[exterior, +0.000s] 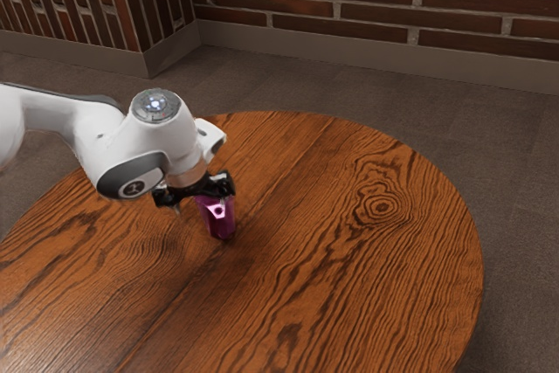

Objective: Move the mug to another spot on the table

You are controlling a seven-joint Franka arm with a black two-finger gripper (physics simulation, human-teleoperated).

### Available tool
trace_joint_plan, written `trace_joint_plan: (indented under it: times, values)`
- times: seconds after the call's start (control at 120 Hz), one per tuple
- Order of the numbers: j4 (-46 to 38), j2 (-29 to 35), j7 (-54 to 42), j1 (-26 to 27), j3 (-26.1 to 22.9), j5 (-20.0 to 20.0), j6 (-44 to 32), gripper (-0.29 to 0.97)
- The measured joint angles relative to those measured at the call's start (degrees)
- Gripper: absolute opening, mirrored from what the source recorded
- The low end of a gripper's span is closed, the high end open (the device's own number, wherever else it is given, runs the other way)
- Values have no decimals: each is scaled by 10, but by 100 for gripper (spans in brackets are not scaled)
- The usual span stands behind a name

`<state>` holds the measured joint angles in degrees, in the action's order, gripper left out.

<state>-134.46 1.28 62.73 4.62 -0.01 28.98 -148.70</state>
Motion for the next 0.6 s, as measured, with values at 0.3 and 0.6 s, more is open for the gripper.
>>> trace_joint_plan:
  times: [0.3, 0.6]
  values:
    - [136, 22, -187, 3, 0, -262, 194, 67]
    - [293, 16, -502, 4, 3, -273, 380, 68]
